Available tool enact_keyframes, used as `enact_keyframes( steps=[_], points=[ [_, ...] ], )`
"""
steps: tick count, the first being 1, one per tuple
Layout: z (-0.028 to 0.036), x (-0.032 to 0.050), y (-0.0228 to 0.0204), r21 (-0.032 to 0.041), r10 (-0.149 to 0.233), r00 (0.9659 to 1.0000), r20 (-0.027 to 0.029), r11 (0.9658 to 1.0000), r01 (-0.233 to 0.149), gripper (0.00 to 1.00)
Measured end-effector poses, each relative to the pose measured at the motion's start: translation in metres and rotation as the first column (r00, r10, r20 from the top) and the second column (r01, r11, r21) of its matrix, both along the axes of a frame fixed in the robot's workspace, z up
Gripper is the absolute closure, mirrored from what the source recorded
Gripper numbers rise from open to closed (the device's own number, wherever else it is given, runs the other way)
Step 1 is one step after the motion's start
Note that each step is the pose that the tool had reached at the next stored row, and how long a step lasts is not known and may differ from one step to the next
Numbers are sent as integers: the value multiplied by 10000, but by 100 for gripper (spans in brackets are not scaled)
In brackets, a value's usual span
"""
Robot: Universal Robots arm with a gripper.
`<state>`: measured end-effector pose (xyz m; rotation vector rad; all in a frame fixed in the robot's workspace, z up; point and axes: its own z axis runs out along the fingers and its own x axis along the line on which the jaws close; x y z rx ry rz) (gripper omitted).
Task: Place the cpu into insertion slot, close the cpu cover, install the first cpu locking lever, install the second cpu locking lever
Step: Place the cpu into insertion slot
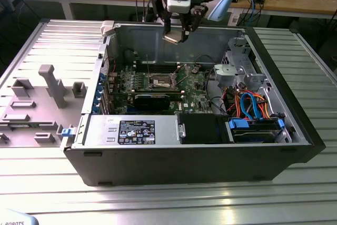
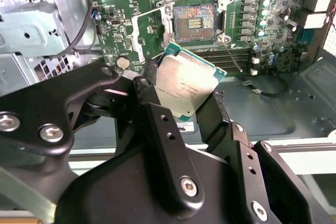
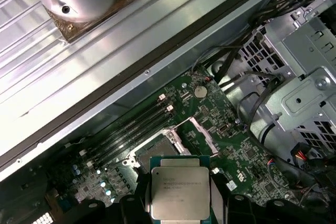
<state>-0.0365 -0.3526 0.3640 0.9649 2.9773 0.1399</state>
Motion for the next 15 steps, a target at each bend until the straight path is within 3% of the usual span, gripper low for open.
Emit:
enact_keyframes(
  steps=[6, 15],
  points=[
    [-1, 0, 0, 0, -704, 9975, 0, 9975, 704, 46],
    [-1, 0, 0, 1, -755, 9971, 0, 9971, 755, 46]
  ],
)
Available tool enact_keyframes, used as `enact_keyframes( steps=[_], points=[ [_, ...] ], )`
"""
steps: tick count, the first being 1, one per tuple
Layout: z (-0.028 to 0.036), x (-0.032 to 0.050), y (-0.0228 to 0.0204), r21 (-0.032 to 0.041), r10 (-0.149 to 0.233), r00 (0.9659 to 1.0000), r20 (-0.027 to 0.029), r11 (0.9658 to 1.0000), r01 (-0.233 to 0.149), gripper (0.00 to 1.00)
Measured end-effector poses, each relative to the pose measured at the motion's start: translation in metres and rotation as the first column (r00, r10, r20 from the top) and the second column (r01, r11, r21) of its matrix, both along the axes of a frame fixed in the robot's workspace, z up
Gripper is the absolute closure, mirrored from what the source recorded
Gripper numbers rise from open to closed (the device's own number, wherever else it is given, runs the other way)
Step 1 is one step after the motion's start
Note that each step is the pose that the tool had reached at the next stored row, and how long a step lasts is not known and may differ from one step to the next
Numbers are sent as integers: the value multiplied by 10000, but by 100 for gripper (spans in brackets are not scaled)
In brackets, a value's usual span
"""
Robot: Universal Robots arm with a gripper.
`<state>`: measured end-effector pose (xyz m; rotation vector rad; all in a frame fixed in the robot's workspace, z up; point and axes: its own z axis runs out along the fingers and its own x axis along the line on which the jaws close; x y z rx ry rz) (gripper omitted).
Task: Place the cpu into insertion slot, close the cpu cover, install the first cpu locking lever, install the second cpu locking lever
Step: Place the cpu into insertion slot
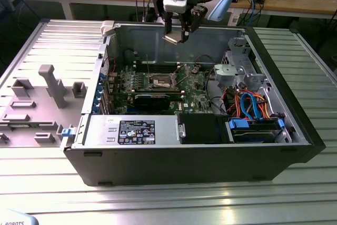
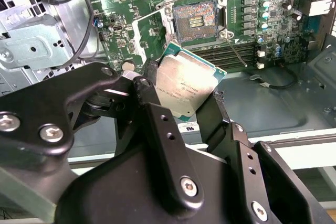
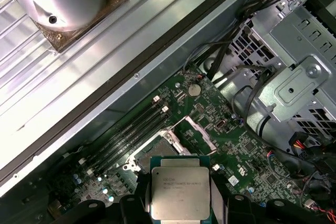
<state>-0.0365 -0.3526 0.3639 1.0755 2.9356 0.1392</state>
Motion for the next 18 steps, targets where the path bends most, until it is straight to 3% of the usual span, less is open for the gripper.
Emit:
enact_keyframes(
  steps=[7, 11, 13, 18],
  points=[
    [0, 0, 0, -1, -34, 10000, -1, 10000, 34, 46],
    [-1, 0, 0, 1, -421, 9991, 0, 9991, 421, 46],
    [-1, 0, 0, 0, -761, 9971, 0, 9971, 761, 46],
    [-2, 0, 0, 0, -1515, 9885, -1, 9885, 1515, 46]
  ],
)
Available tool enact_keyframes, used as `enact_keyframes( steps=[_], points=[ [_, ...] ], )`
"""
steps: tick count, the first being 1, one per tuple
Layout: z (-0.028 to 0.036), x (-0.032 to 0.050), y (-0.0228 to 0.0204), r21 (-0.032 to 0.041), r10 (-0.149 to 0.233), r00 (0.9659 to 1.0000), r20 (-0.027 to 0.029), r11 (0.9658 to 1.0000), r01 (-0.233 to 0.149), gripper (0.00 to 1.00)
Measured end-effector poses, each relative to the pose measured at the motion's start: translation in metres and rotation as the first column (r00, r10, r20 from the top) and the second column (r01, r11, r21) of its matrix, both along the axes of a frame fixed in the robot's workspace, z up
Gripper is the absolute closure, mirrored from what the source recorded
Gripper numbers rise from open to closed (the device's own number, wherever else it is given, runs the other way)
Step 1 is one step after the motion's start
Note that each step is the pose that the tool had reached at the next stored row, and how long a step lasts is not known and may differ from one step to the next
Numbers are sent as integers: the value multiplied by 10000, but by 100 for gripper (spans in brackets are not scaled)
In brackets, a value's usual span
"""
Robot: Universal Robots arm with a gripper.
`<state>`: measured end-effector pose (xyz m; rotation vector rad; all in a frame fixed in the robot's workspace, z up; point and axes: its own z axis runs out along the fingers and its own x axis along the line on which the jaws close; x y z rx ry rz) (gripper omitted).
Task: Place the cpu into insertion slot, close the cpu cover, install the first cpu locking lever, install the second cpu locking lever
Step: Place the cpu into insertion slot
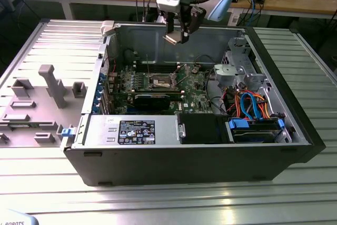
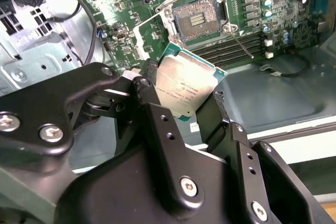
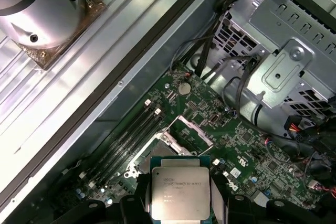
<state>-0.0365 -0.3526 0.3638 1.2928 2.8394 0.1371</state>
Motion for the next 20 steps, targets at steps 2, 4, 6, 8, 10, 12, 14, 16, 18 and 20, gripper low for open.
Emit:
enact_keyframes(
  steps=[2, 4, 6, 8, 10, 12, 14, 16, 18, 20],
  points=[
    [0, 0, 0, 0, -48, 10000, 0, 10000, 48, 46],
    [0, 0, 0, 0, -64, 10000, 0, 10000, 64, 46],
    [0, 0, 0, 0, -76, 10000, 0, 10000, 76, 46],
    [0, 0, 0, 0, -91, 10000, 0, 10000, 91, 46],
    [0, 0, 0, -1, -102, 9999, 0, 9999, 102, 46],
    [0, 0, 0, -1, -114, 9999, 0, 9999, 114, 46],
    [0, 0, 0, 0, -125, 9999, 0, 9999, 125, 46],
    [0, 0, 0, 0, -137, 9999, 0, 9999, 137, 46],
    [0, 0, 0, 0, -150, 9999, 0, 9999, 150, 46],
    [0, 0, 0, 0, -162, 9999, 0, 9999, 162, 46]
  ],
)
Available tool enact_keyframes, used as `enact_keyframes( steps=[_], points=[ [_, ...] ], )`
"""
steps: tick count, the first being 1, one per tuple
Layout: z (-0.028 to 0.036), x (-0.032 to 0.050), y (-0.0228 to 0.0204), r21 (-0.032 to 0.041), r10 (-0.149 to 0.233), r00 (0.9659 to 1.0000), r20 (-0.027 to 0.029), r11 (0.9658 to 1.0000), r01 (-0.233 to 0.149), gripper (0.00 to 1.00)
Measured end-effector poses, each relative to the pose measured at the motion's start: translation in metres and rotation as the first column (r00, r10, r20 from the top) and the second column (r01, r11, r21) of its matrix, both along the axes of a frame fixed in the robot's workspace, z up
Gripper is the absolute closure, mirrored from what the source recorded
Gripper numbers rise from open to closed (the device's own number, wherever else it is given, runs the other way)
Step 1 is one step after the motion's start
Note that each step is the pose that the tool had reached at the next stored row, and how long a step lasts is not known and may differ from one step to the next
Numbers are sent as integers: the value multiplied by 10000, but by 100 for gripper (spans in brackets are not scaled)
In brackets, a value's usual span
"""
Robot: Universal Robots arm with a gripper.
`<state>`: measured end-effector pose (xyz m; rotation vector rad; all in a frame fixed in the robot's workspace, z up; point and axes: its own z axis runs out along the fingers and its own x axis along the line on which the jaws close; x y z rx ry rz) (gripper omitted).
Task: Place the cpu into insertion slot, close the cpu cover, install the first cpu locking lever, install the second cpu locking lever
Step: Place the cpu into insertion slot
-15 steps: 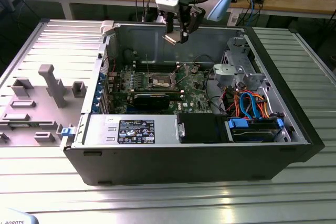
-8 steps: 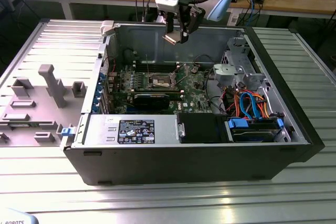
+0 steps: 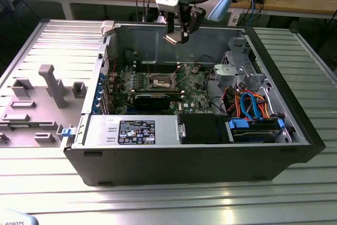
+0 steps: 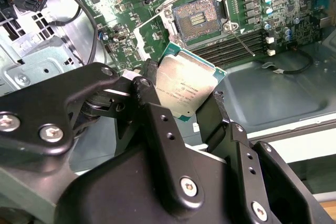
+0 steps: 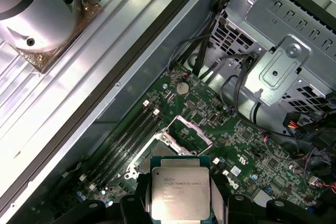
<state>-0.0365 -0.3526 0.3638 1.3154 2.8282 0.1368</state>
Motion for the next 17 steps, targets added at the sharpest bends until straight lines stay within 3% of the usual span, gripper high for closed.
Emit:
enact_keyframes(
  steps=[17],
  points=[
    [0, 0, 0, 0, -138, 9999, 0, 9999, 138, 46]
  ],
)
